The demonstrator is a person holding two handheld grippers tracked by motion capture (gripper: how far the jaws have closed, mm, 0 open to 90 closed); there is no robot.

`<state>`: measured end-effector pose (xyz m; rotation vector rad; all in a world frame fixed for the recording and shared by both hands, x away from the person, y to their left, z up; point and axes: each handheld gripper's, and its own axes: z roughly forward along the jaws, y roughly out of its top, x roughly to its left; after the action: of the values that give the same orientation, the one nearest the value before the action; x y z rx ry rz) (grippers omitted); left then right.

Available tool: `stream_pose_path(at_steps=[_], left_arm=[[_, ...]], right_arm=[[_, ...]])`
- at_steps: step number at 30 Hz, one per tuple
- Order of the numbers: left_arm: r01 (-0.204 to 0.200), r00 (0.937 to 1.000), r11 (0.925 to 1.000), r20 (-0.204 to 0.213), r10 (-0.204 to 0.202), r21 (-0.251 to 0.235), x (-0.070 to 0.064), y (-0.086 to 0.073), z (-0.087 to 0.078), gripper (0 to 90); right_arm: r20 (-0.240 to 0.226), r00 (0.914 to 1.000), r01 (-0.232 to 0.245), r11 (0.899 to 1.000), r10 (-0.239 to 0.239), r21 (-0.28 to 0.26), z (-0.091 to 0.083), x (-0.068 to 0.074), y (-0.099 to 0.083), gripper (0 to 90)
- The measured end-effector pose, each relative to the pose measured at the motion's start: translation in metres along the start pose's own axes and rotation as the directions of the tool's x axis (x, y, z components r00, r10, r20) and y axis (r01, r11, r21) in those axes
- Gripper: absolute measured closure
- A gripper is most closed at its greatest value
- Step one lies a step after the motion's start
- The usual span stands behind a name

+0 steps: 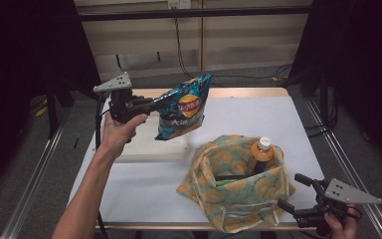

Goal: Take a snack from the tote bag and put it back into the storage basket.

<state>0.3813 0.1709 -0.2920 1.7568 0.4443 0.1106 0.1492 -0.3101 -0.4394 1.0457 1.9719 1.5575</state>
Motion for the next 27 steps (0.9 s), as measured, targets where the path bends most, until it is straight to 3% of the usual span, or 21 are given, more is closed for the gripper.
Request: stream_pose_path(at_steps=[4,9,15,21,27], left_arm=[[0.008,1.0,0.9999,0.001,-0.008,-0.009,0.007,-0.005,-0.002,89.9],[0.017,0.9985,0.9999,-0.052,-0.017,0.0,0.02,-0.01,-0.007,90.0],[0.027,0.9973,0.9996,-0.069,-0.027,0.0,0.033,-0.012,-0.011,89.9],[0.048,0.996,0.9988,-0.075,-0.048,0.004,0.055,-0.019,-0.013,90.0],[0.069,0.9922,0.9976,-0.105,-0.067,0.009,0.07,-0.025,-0.014,90.0]], right_arm=[[-0.013,0.9999,-0.003,1.0,0.003,0.007,0.001,0.0,0.0,0.3],[-0.015,0.9999,-0.003,1.0,0.003,0.013,0.001,0.0,0.0,0.3],[-0.015,0.9999,-0.002,1.0,0.003,0.015,0.002,0.0,0.0,0.3],[-0.015,0.9999,-0.003,1.0,0.003,0.013,0.002,0.0,0.0,0.3],[-0.015,0.9999,-0.002,1.0,0.002,0.012,0.002,0.0,0.0,0.4]])
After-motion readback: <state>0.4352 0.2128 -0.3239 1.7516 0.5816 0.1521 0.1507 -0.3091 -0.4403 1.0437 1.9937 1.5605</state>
